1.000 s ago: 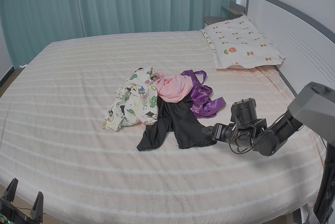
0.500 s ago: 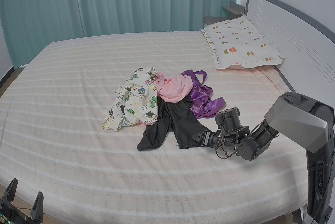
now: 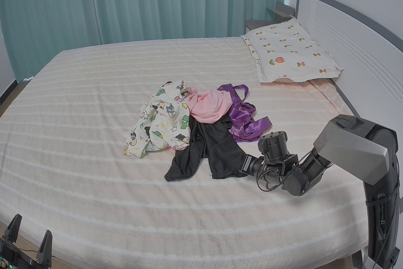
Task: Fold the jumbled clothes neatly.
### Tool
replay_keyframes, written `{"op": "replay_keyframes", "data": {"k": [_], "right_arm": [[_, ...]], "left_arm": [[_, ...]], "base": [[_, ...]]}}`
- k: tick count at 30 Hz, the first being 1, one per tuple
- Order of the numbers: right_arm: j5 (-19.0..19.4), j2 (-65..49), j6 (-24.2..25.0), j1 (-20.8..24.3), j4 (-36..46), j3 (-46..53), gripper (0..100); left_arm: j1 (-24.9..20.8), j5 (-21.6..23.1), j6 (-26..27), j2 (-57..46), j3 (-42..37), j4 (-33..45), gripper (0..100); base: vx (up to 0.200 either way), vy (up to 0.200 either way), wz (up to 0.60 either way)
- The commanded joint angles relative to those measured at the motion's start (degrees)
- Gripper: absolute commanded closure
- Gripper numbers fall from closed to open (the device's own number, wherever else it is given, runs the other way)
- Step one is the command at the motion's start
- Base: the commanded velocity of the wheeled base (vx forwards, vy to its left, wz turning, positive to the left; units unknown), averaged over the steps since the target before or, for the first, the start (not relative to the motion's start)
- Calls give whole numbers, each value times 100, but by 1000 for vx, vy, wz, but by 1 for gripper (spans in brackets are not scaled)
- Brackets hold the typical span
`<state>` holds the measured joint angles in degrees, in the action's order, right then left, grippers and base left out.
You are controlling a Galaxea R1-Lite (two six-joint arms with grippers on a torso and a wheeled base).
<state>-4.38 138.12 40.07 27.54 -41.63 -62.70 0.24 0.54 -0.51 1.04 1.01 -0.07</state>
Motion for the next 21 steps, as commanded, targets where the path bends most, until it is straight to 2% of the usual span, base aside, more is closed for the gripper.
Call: {"op": "replay_keyframes", "data": {"k": [1,9,14,17,21], "right_arm": [[16,-119,291,-82,-29,161,100],[376,-655,1275,50,-1102,1348,100],[446,-795,1565,138,-1664,1937,100],[587,-751,1794,138,-2279,2297,100],[675,-795,1820,147,-2692,2569,100]], "left_arm": [[2,-1,-2,-86,-92,-1,0],[2,-1,-2,-86,-92,-1,0],[2,-1,25,-95,-101,-1,0],[2,-1,-2,-86,-101,-1,0],[-7,-1,192,-86,-101,-10,0]], "base": [[0,0,0],[0,0,0],[0,0,0],[0,0,0],[0,0,0]]}}
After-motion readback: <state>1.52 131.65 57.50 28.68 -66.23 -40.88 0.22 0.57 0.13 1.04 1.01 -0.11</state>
